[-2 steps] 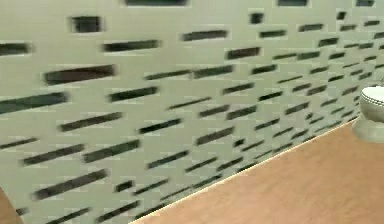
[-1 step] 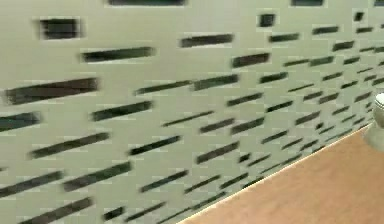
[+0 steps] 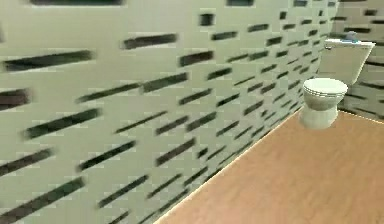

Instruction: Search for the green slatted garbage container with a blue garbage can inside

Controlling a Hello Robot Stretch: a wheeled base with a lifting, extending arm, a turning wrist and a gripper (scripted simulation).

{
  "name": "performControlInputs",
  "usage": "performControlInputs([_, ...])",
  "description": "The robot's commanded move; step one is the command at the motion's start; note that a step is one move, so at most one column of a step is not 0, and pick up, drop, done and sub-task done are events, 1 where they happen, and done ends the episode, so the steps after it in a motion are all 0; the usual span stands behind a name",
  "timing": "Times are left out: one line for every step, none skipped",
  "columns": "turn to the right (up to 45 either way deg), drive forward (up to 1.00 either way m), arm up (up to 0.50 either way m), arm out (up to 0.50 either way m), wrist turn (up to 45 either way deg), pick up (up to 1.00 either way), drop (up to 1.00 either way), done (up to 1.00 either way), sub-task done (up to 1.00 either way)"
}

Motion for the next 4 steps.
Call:
performControlInputs([0.0,0.05,0.00,0.00,0.0,0.00,0.00,0.00,0.00])
performControlInputs([-45.0,0.00,0.00,0.00,0.0,0.00,0.00,0.00,0.00])
performControlInputs([-30.0,0.00,0.00,0.00,0.0,0.00,0.00,0.00,0.00])
performControlInputs([0.0,0.15,0.00,0.00,0.0,0.00,0.00,0.00,0.00])
